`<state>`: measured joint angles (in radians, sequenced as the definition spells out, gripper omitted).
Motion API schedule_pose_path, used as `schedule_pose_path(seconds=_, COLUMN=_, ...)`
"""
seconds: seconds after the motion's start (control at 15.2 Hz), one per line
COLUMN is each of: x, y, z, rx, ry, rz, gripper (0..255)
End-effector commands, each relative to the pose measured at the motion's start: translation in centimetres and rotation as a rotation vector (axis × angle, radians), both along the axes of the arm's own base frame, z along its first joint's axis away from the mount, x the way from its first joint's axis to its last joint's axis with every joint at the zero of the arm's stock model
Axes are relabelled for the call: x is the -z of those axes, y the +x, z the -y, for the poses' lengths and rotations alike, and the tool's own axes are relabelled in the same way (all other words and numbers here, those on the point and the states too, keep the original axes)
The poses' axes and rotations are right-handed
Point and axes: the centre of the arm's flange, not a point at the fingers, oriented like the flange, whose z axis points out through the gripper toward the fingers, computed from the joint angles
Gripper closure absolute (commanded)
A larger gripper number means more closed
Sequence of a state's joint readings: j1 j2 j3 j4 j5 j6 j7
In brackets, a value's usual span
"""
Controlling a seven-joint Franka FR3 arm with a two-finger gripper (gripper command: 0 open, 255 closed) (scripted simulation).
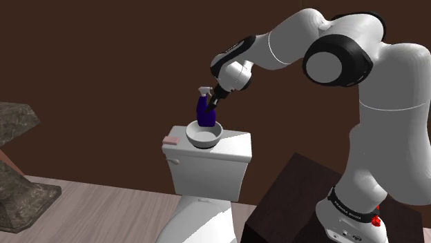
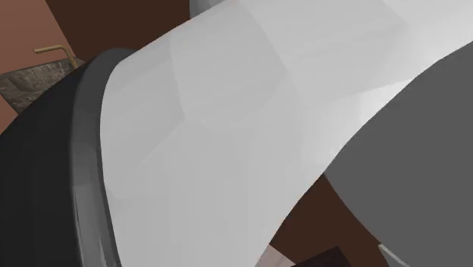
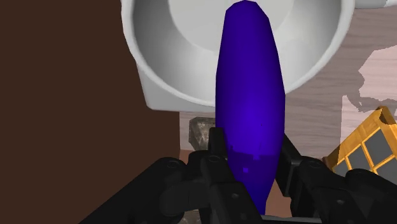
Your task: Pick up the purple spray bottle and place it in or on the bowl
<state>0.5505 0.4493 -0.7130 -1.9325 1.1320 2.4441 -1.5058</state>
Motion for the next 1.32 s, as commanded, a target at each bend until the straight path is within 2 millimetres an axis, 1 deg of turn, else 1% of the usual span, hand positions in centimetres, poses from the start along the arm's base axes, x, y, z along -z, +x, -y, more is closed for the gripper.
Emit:
schedule_pose_path(seconds=0.0, x=1.0, y=0.0, z=-0.1, rx=0.000, ry=0.000, rz=0.001, gripper=255)
schedule_pose_path(seconds=0.2, x=2.7, y=0.0, z=-0.1, rx=0.000, ry=0.000, rz=0.001, gripper=255)
schedule_pose_path(seconds=0.73, x=2.7, y=0.0, z=-0.1, rx=0.000, ry=0.000, rz=0.001, gripper=255)
schedule_pose_path(seconds=0.79, x=2.7, y=0.0, z=-0.1, rx=0.000, ry=0.000, rz=0.001, gripper=0)
schedule_pose_path(seconds=1.12, x=2.7, y=0.0, z=-0.1, rx=0.000, ry=0.000, rz=0.001, gripper=0)
schedule_pose_path(seconds=1.25, x=0.4, y=-1.2, z=0.8, rx=0.000, ry=0.000, rz=0.001, gripper=0)
